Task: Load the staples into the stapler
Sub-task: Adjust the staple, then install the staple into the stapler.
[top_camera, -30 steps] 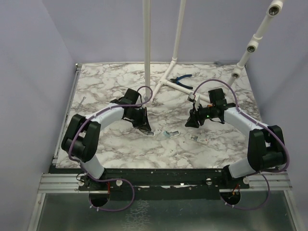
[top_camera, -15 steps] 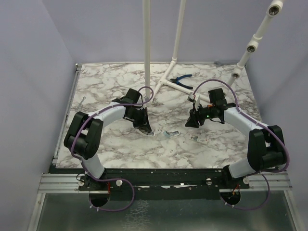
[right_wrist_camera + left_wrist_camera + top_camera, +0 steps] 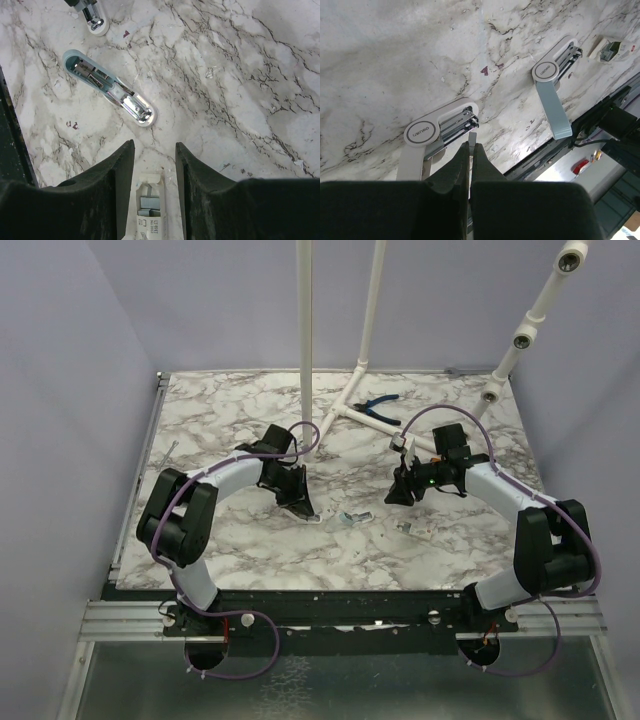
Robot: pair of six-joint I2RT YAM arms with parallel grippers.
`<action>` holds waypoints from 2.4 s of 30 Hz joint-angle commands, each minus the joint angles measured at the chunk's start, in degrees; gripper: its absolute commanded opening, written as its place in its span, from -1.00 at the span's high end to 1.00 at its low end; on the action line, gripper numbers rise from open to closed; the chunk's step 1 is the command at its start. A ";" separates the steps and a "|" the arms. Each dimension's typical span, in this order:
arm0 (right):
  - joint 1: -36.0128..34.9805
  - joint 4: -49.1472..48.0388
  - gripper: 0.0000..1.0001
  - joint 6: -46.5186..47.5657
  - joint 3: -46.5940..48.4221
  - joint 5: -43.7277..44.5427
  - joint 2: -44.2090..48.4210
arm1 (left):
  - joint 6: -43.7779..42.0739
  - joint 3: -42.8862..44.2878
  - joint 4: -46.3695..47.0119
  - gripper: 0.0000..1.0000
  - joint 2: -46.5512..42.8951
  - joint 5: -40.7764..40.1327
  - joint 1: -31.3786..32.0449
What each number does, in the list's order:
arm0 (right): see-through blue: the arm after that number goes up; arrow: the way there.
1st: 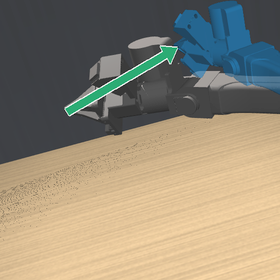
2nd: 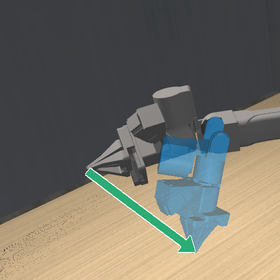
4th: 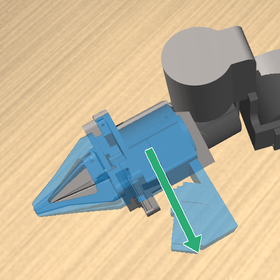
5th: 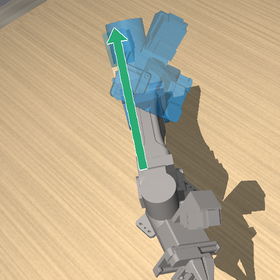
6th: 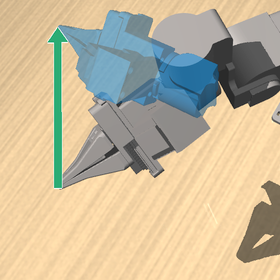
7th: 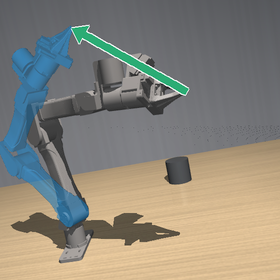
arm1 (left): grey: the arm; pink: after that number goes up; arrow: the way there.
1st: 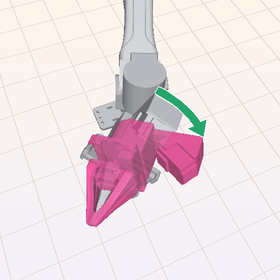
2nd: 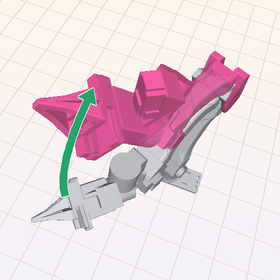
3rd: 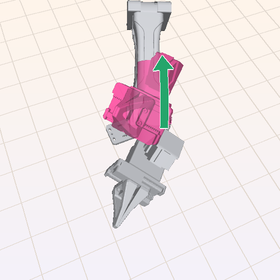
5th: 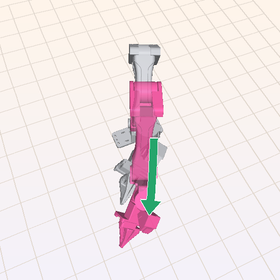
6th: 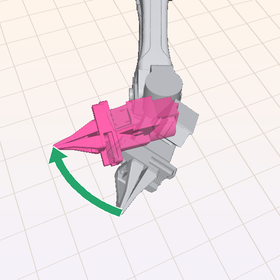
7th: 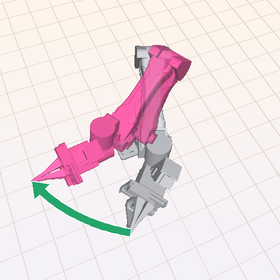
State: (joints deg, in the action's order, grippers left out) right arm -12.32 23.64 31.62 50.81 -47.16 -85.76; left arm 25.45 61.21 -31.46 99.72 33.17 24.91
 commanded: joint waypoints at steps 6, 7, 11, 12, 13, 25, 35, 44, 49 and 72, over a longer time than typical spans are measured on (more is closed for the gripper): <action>-0.16 0.37 0.14 1.25 0.96 0.75 -1.28 | -0.76 1.98 -1.18 1.00 1.34 -0.59 -0.46; -0.16 0.37 0.14 1.25 0.96 0.75 -1.34 | -0.80 2.03 -1.23 1.00 1.43 -0.73 -0.47; -0.17 0.41 0.14 1.25 0.96 0.82 -1.51 | -0.89 2.53 -1.56 1.00 1.98 -0.67 -0.42; -0.16 0.44 0.14 1.26 0.94 0.89 -1.51 | -0.99 2.66 -1.65 1.00 2.11 -0.71 -0.42; -0.18 0.44 0.14 1.26 0.96 0.92 -1.52 | -1.02 2.73 -1.75 1.00 2.26 -0.73 -0.47; -0.16 0.53 0.14 1.26 1.11 0.93 -2.00 | -1.10 2.93 -1.85 1.00 3.00 -0.66 -0.56; -0.16 0.63 0.14 1.26 1.20 0.66 -2.07 | -1.53 3.13 -2.02 1.00 3.28 -1.08 -0.52; -0.16 0.54 0.14 1.17 1.20 0.57 -1.88 | -1.41 2.62 -2.02 1.00 3.29 -1.69 -0.51; -0.16 0.58 0.14 1.17 1.20 0.57 -1.96 | -1.29 2.43 -2.11 1.00 3.52 -2.02 -0.56; -0.16 0.54 0.14 0.99 1.29 0.54 -1.88 | -1.11 2.66 -2.46 0.97 4.41 -2.84 -0.55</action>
State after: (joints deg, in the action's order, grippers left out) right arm -12.32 23.66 32.01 50.85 -47.16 -87.37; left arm 24.58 63.20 -32.95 103.22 32.18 24.71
